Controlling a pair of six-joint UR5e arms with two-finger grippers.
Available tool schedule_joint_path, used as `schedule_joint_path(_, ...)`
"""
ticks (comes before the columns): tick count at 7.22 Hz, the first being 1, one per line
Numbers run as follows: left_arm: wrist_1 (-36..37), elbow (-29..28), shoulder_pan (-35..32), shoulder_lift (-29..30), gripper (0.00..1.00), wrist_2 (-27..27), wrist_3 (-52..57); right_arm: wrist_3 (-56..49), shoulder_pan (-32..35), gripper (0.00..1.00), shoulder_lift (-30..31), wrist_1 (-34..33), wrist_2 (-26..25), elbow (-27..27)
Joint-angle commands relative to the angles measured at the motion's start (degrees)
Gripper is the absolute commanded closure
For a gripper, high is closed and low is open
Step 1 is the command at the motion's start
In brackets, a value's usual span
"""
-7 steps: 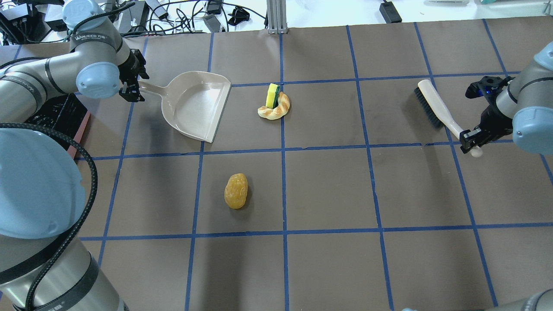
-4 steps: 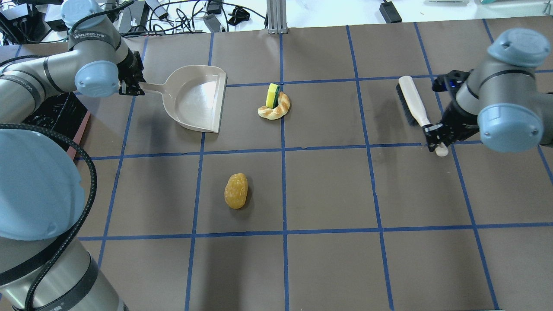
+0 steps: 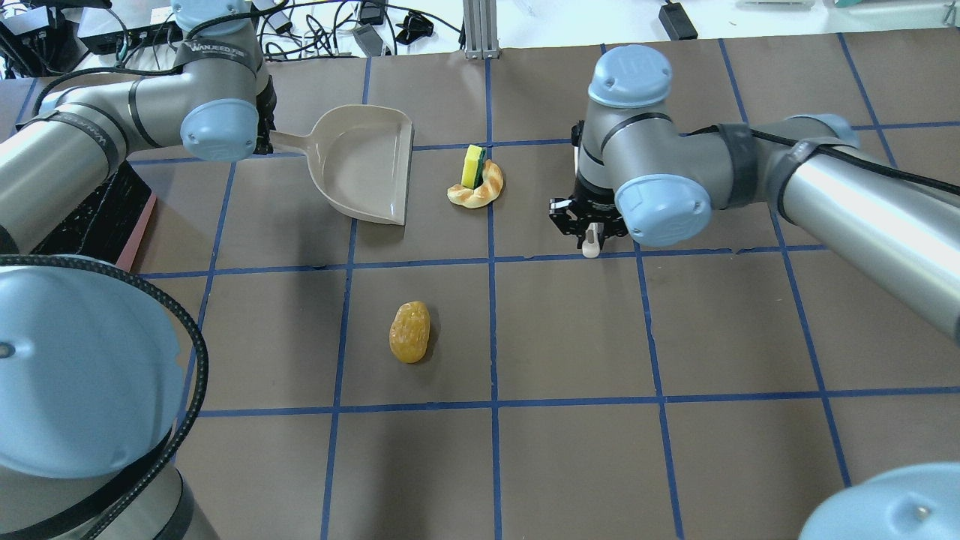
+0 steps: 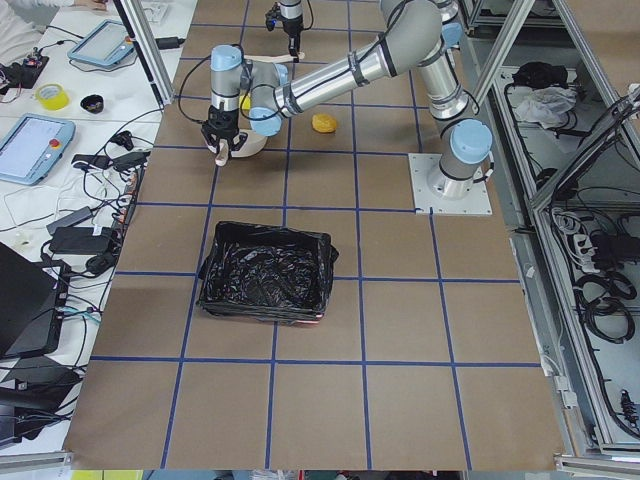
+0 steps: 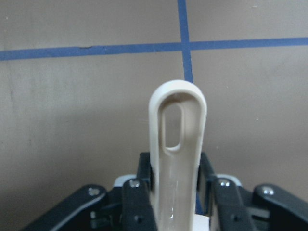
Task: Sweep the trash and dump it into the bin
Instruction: 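Lift the brush with the right gripper and carry it toward the dustpan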
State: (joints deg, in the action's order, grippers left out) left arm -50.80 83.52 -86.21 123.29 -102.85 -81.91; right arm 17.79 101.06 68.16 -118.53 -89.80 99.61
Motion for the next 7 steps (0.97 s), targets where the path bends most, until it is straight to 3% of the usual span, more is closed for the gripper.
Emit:
schedule_joint_path(1, 0.1, 0.1, -1.6, 0.3, 1.00, -0.6, -4.2, 4.7, 5.6, 1.00, -5.2, -0.4, 4.1, -4.6)
schedule_joint_path(2, 0.1, 0.1, -2.0, 0.6, 1.00, -0.9, -4.3, 5.2, 7.9, 1.00, -5.8, -0.3, 10.8, -5.6)
schedule_joint_path(3, 0.1, 0.1, -2.2, 0.7, 1.00, -1.7, -4.5, 4.6, 9.5, 1.00, -6.3, -0.6, 12.4, -6.8)
schedule_joint_path(4, 0.1, 0.1, -2.4, 0.8, 1.00, -1.7, -5.5, 3.4, 11.1, 1.00, -7.4, -1.0, 19.9, -8.3)
schedule_joint_path(7, 0.0, 0.2, -2.6, 1.0, 1.00, -1.7, -6.0, 3.4, 14.3, 1.00, -8.2, -2.4, 22.8, -13.5)
